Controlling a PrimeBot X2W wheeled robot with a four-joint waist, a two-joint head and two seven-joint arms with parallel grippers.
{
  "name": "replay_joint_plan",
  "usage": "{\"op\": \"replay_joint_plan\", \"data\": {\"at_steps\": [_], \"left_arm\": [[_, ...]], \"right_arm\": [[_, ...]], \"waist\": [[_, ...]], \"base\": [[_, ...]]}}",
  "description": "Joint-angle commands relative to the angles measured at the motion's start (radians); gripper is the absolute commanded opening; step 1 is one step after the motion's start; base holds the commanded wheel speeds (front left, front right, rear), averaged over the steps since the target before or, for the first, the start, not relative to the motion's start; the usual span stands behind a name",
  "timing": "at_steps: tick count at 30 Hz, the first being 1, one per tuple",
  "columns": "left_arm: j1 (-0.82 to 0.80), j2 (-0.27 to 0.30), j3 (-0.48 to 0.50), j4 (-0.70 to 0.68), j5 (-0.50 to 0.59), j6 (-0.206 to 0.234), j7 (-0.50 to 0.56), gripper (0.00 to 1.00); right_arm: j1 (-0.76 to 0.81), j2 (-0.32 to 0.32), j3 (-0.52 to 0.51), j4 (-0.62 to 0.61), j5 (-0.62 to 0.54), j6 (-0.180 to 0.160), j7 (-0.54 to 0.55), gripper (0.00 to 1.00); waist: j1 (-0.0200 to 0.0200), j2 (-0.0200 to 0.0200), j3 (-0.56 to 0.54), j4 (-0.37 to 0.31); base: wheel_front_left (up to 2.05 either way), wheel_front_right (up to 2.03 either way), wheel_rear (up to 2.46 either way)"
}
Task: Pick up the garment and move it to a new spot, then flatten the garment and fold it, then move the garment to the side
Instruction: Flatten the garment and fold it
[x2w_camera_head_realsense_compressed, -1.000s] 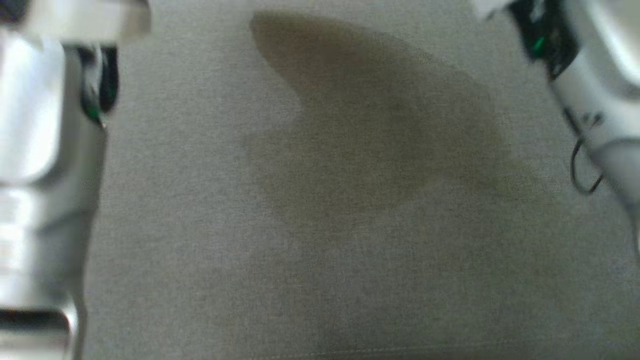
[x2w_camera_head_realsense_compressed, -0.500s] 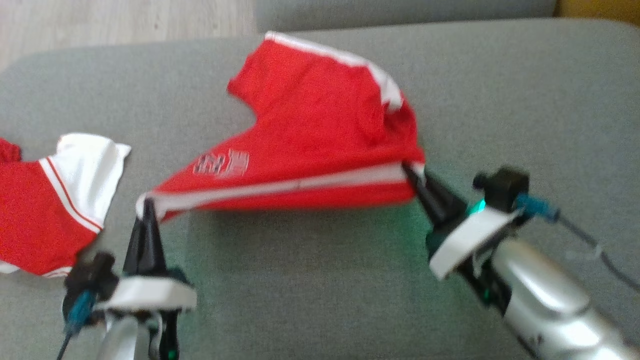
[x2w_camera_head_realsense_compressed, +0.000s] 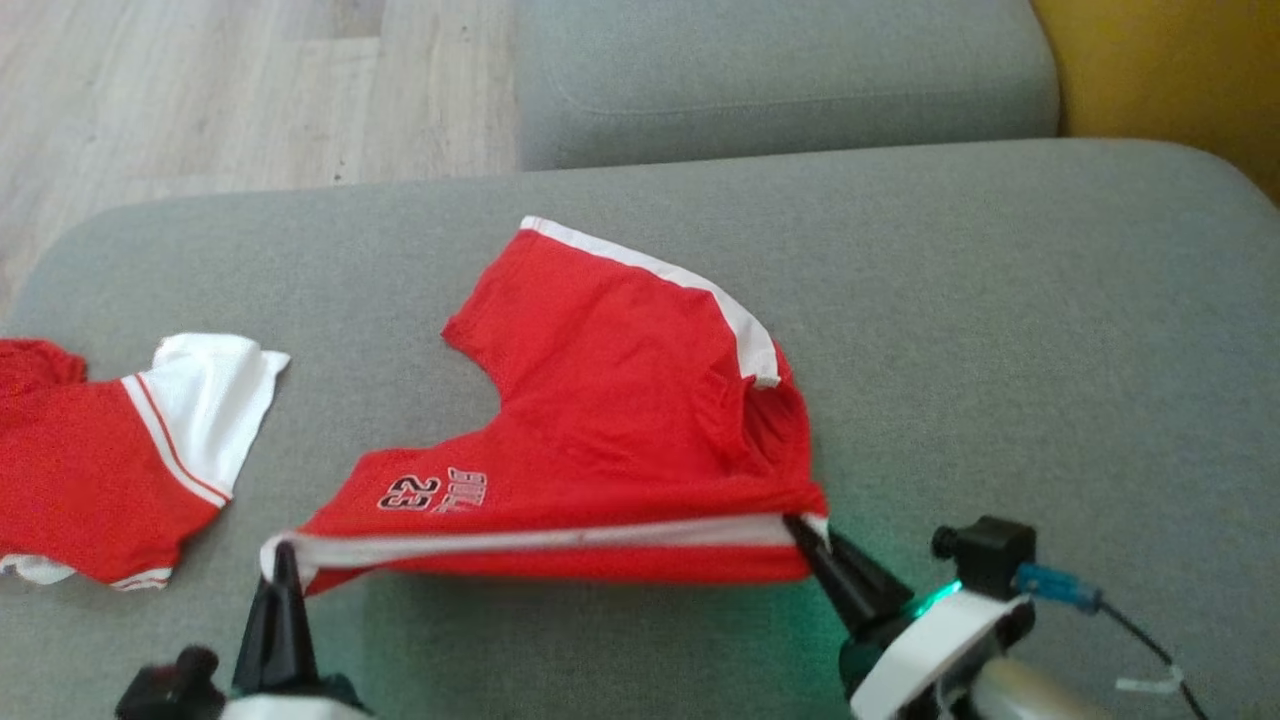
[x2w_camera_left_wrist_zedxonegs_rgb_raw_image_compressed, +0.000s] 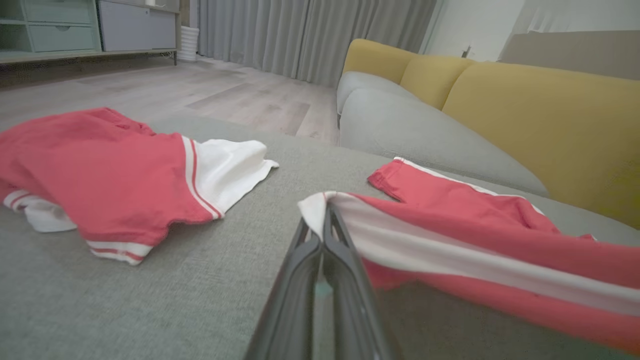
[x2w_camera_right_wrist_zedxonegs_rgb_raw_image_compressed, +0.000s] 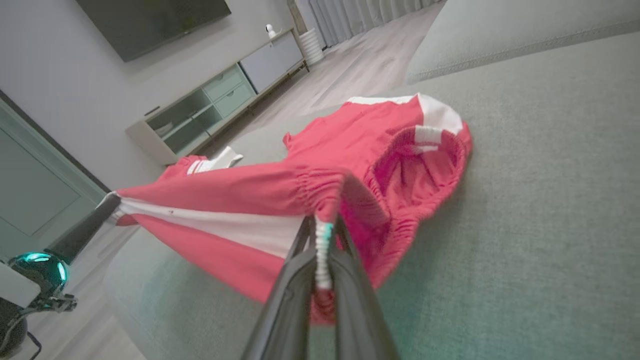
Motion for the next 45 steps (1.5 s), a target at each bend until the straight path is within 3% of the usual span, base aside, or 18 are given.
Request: {"op": "replay_joint_plan", "data": {"at_steps": [1, 6, 12, 20, 27, 36, 37, 38, 39, 40, 45], "left_arm": [[-0.098, 0.008, 0.019, -0.038, 0.019, -0.004, -0.005, 0.00], [-0.271, 0.071, -0.092, -0.003, 0.038, -0.005, -0.005, 0.00], [-0.633, 0.199, -0.299, 0.142, -0.032, -0.006, 0.015, 0.00], [-0.977, 0.292, -0.489, 0.345, -0.129, -0.006, 0.054, 0.00], [-1.111, 0.331, -0.586, 0.478, -0.183, -0.006, 0.039, 0.00], [-1.207, 0.333, -0.596, 0.632, -0.170, 0.014, 0.007, 0.00], [-1.210, 0.327, -0.601, 0.646, -0.169, 0.012, 0.005, 0.00], [-1.212, 0.318, -0.604, 0.657, -0.171, 0.010, 0.004, 0.34], [-1.211, 0.308, -0.606, 0.667, -0.174, 0.009, 0.003, 0.65], [-1.210, 0.302, -0.609, 0.675, -0.175, 0.007, 0.001, 1.00], [-1.186, 0.297, -0.592, 0.705, -0.190, 0.004, -0.004, 1.00]], "right_arm": [[-0.046, -0.004, -0.037, -0.034, 0.021, 0.004, -0.011, 0.00], [-0.128, 0.036, -0.077, -0.033, 0.049, 0.004, -0.011, 0.00], [-0.301, 0.125, -0.114, 0.022, 0.075, 0.004, -0.011, 0.00], [-0.456, 0.219, -0.144, 0.104, 0.091, 0.004, -0.011, 0.00], [-0.477, 0.250, -0.183, 0.094, 0.086, 0.004, -0.011, 0.00], [-0.468, 0.268, -0.223, 0.081, 0.041, 0.004, -0.011, 0.00], [-0.466, 0.269, -0.222, 0.083, 0.037, 0.004, -0.011, 0.05], [-0.462, 0.270, -0.223, 0.087, 0.034, 0.004, -0.011, 0.72], [-0.459, 0.270, -0.223, 0.095, 0.026, 0.004, -0.011, 1.00], [-0.459, 0.270, -0.220, 0.101, 0.012, 0.004, -0.011, 1.00], [-0.437, 0.271, -0.247, 0.112, -0.093, 0.004, -0.011, 1.00]], "waist": [[0.0003, -0.0001, 0.023, -0.014], [0.0003, -0.0001, 0.106, -0.044], [0.0003, -0.0001, 0.270, -0.095], [0.0003, -0.0001, 0.442, -0.159], [0.0003, -0.0001, 0.504, -0.200], [0.0003, -0.0001, 0.515, -0.211], [0.0003, -0.0001, 0.514, -0.209], [0.0003, -0.0001, 0.512, -0.206], [0.0003, -0.0001, 0.509, -0.203], [0.0003, -0.0001, 0.506, -0.201], [0.0003, -0.0001, 0.474, -0.195]], "base": [[0.00, 0.00, 0.00], [0.00, 0.00, 0.00], [0.00, 0.00, 0.00], [0.00, 0.00, 0.00], [0.00, 0.00, 0.00], [0.00, 0.00, 0.00], [0.00, 0.00, 0.00], [0.00, 0.00, 0.00], [0.00, 0.00, 0.00], [0.00, 0.00, 0.00], [0.00, 0.00, 0.00]]}}
